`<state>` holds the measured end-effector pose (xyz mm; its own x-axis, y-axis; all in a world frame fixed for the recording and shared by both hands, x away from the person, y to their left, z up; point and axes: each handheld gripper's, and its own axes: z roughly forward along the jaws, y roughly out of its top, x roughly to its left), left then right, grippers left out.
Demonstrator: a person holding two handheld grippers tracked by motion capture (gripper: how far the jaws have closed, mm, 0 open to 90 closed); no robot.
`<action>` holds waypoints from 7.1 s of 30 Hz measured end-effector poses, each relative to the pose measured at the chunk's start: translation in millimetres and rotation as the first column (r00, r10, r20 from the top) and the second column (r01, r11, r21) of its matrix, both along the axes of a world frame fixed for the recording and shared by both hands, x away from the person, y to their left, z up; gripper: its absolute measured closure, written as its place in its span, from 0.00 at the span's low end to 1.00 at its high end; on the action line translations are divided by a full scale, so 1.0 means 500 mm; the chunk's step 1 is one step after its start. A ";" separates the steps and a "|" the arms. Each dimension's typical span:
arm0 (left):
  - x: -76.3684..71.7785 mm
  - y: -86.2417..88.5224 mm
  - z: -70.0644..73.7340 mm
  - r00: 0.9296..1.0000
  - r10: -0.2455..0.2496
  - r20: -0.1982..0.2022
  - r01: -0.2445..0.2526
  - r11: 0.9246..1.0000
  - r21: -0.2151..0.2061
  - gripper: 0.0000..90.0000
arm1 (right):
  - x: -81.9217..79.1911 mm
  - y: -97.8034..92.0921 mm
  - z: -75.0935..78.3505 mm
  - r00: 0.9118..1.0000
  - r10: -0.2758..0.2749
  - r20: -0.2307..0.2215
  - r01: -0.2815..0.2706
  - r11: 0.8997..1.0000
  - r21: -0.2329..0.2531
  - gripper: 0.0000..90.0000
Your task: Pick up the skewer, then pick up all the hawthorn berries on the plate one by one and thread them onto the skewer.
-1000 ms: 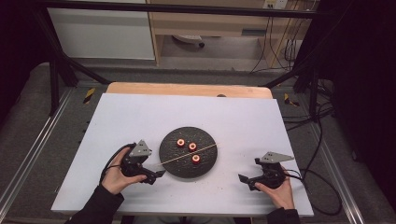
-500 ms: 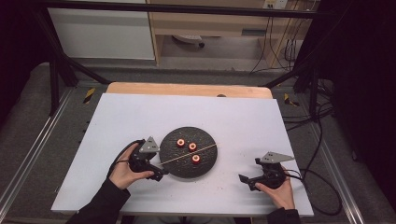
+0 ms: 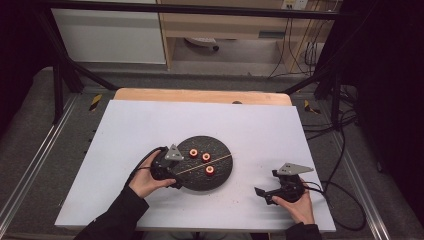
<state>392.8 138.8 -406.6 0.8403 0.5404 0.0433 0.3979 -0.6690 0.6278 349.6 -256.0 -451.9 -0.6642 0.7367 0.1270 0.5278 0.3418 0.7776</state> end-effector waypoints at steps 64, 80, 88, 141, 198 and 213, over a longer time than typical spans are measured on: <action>0.022 -0.054 -0.007 0.998 -0.057 -0.039 0.062 0.989 0.135 0.98 | 0.000 0.000 0.000 1.000 0.001 -0.006 -0.001 1.000 0.001 0.01; -0.007 0.001 -0.001 1.000 0.023 -0.019 -0.022 0.999 0.029 0.98 | 0.001 0.000 0.000 1.000 -0.008 -0.016 0.008 1.000 0.000 0.01; -0.027 0.034 -0.005 0.997 0.077 -0.001 -0.077 0.996 -0.045 0.98 | 0.002 0.001 -0.001 1.000 -0.014 -0.024 0.015 1.000 0.004 0.01; -0.113 0.193 -0.037 0.970 0.232 0.078 -0.196 0.927 -0.318 0.98 | 0.058 0.159 0.088 0.998 0.051 -0.029 -0.054 0.994 -0.093 0.01; -0.137 0.211 -0.070 0.978 0.200 0.053 -0.174 0.934 -0.314 0.98 | 0.176 0.374 0.086 0.920 0.179 -0.350 -0.278 0.926 -0.257 0.59; -0.137 0.209 -0.071 0.979 0.195 0.051 -0.171 0.936 -0.308 0.98 | 0.183 0.374 0.083 0.909 0.177 -0.378 -0.282 0.927 -0.245 0.67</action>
<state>324.3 243.5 -441.9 0.7261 0.6826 -0.0829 0.4364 -0.3644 0.8227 441.2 -68.9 -410.4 -0.7726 0.6076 0.1839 0.6220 0.6667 0.4106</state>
